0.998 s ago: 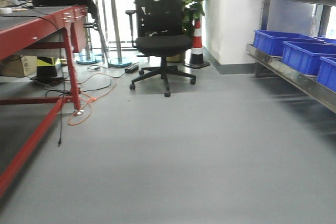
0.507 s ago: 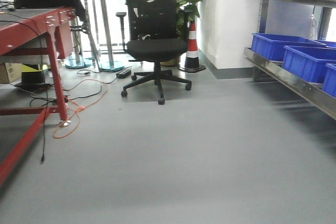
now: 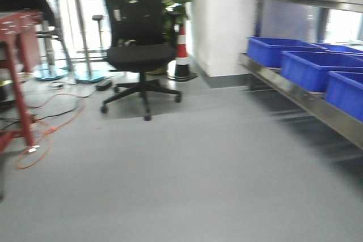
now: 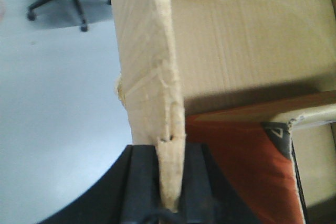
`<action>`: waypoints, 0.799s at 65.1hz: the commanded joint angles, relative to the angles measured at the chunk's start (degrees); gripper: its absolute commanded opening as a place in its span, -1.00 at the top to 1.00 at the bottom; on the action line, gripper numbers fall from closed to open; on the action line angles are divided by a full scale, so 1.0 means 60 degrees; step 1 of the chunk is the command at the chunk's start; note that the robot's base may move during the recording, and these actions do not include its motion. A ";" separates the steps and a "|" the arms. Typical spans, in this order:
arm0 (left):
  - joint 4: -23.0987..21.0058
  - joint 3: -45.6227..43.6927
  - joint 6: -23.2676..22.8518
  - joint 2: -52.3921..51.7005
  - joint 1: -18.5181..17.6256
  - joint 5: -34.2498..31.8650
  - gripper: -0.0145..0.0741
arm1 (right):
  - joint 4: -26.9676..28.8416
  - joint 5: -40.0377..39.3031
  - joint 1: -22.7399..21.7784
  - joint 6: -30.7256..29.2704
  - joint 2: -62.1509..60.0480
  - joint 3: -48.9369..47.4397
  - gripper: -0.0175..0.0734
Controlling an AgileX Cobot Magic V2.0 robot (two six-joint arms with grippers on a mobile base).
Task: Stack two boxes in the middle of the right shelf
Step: 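Hold the boxes and drive past the red table toward the shelves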
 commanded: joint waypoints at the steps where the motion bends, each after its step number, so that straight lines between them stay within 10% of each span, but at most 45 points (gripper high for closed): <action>1: 0.0552 -0.0158 -0.0035 -0.0164 0.0040 -0.0420 0.92 | -0.0436 -0.0307 -0.0076 -0.0112 -0.0128 -0.0075 0.95; 52: 0.0552 -0.0158 -0.0035 -0.0164 0.0040 -0.0420 0.92 | -0.0436 -0.0307 -0.0076 -0.0112 -0.0128 -0.0075 0.95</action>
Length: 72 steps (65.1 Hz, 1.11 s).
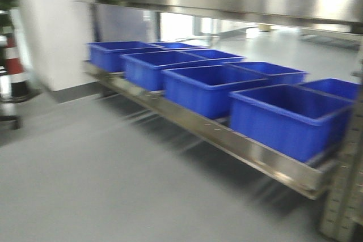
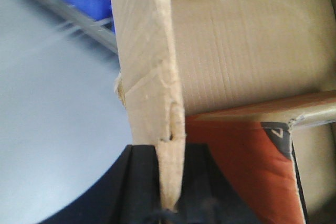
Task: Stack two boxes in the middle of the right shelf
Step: 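Hold the boxes and drive past the red table toward the shelves, then hold the boxes and turn to face the steel shelf rack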
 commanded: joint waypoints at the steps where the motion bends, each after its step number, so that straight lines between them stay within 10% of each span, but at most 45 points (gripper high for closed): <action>1: 0.0552 -0.0158 -0.0035 -0.0164 0.0040 -0.0402 0.92 | -0.0436 -0.0307 -0.0076 -0.0112 -0.0128 -0.0075 0.95; 72: 0.0552 -0.0158 -0.0035 -0.0164 0.0040 -0.0402 0.92 | -0.0436 -0.0307 -0.0076 -0.0112 -0.0128 -0.0075 0.95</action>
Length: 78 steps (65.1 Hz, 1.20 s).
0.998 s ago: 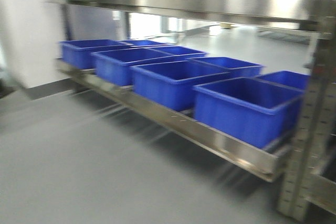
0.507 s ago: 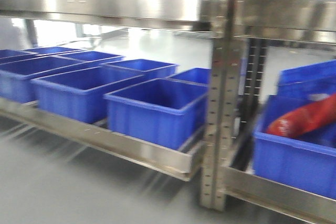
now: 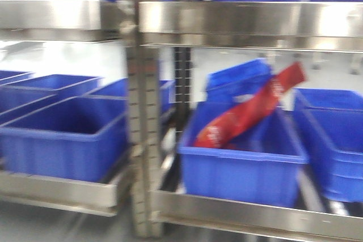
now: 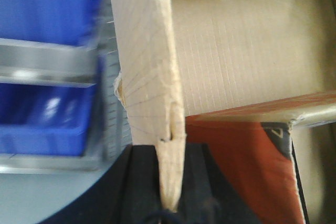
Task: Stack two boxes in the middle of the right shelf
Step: 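Hold the boxes and turn to face the steel shelf rack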
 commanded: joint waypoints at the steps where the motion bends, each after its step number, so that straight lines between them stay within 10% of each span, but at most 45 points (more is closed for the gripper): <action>1: 0.0552 -0.0158 -0.0029 -0.0164 0.0040 -0.0402 0.92 | -0.0436 -0.0290 -0.0076 -0.0112 -0.0128 -0.0075 0.95; 78: 0.0552 -0.0158 -0.0029 -0.0164 0.0040 -0.0402 0.92 | -0.0436 -0.0290 -0.0076 -0.0112 -0.0128 -0.0075 0.95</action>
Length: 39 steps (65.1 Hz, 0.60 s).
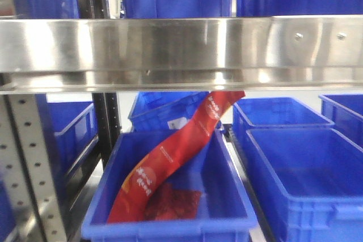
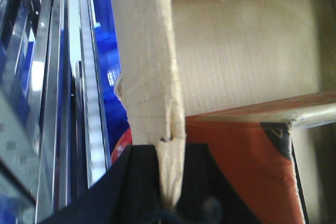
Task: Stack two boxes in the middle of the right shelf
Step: 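Hold the boxes and turn to face the steel shelf rack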
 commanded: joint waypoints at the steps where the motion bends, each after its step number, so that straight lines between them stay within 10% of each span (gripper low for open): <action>1: 0.0570 -0.0158 -0.0029 -0.0168 0.0040 -0.0402 0.92 | -0.0418 -0.0310 -0.0076 -0.0112 -0.0128 -0.0075 0.95; 39: 0.0569 -0.0158 -0.0029 -0.0146 0.0040 -0.0402 0.92 | -0.0418 -0.0310 -0.0076 -0.0112 -0.0128 -0.0075 0.95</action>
